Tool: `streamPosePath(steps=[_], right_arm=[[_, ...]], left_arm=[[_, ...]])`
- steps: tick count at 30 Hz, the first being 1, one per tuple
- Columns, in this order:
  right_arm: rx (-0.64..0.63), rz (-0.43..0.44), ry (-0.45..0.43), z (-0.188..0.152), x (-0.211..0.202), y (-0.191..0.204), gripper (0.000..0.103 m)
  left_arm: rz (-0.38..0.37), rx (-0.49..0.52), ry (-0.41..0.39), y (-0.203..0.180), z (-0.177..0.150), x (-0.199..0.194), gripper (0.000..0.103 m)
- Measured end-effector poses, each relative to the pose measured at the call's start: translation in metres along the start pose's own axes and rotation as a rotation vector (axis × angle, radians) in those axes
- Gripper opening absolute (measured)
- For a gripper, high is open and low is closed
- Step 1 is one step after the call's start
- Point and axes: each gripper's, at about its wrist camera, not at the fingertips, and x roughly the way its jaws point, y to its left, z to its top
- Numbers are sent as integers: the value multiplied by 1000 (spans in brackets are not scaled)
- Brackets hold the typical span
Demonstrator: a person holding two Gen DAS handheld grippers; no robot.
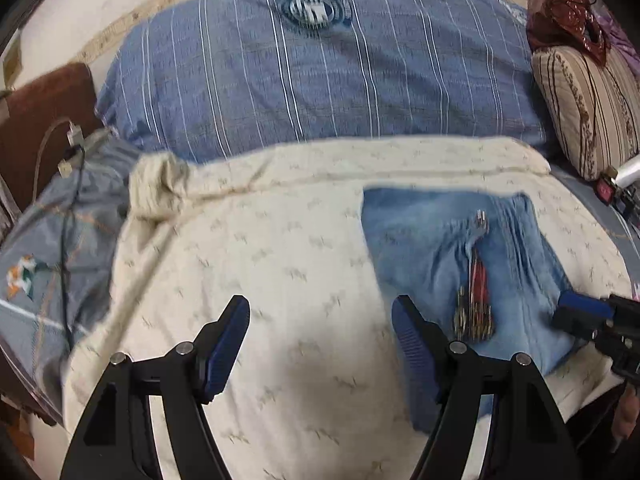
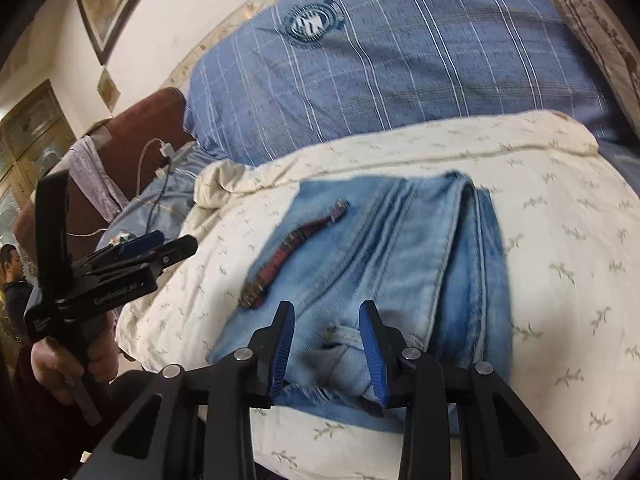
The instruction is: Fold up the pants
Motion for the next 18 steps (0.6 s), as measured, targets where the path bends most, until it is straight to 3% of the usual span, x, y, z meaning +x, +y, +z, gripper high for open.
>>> streamPosePath(steps=[7, 14, 18], right_arm=[[20, -30, 47, -6, 8, -5, 37], [10, -78, 94, -15, 23, -8, 38], [16, -66, 84, -13, 23, -10, 38]], left_arm=[[-49, 17, 122, -13, -34, 30, 74], [-29, 41, 150, -17, -44, 46, 74], [-40, 0, 145, -11, -41, 40, 74]])
